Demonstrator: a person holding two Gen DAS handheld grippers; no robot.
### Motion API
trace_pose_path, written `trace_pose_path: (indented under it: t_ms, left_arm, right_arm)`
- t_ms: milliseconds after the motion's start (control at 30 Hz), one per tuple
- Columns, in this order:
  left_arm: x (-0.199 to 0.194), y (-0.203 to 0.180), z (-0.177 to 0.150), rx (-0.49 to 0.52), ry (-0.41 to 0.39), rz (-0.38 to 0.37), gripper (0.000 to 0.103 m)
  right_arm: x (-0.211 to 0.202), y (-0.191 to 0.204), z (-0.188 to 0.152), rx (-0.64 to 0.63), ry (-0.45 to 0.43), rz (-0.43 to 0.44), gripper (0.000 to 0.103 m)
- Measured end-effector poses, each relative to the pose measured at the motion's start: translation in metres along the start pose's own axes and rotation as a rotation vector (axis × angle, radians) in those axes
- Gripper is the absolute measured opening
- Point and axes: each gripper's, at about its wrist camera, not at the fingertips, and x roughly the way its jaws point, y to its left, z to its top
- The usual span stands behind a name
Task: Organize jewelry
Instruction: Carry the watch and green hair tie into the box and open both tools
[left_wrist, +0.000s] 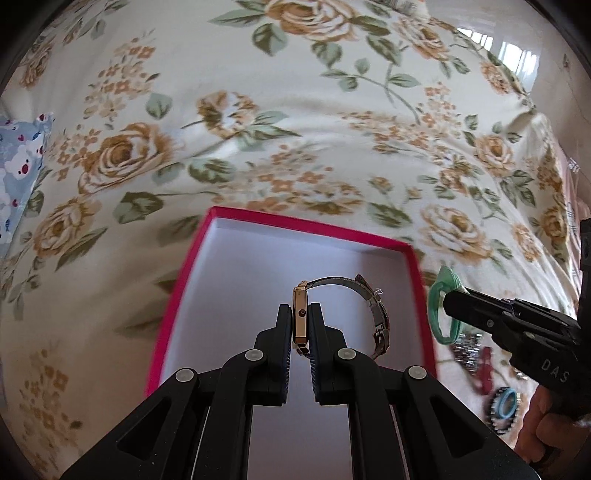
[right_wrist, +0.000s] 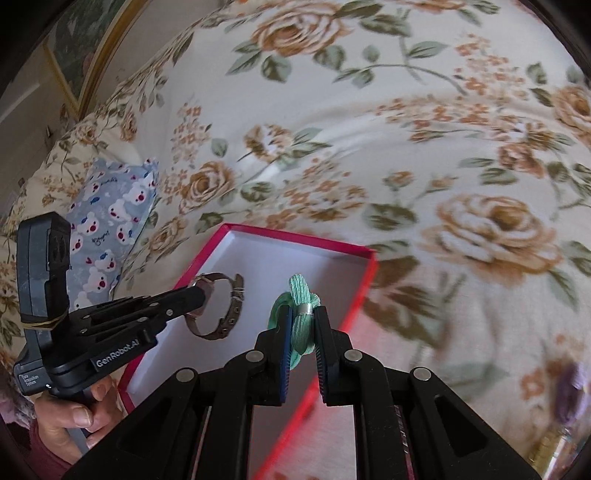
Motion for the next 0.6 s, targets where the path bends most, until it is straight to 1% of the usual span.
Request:
trace_pose_path:
  t_ms: [167, 267, 400, 600]
  left_arm:
    - [0.021, 0.014, 0.008, -0.011, 0.022, 0.032, 0.008]
    - [0.035, 0.020, 0.013, -0.004, 0.034, 0.055, 0.008]
    - [0.049, 0.021, 0.017, -0.004, 0.049, 0.066, 0.008]
    - [0.057, 0.024, 0.016, 0.000, 0.057, 0.069, 0.008]
  right_arm:
    - [0.028, 0.008, 0.005, -0.009, 0.046, 0.016, 0.011]
    - [0.043, 0.011, 0.007, -0.025, 0.070, 0.011, 0.011]
    - [0.060, 0.012, 0.006, -0.037, 0.100, -0.002, 0.011]
    - [0.068, 0.012, 0.003, -0.050, 0.117, -0.022, 0.012]
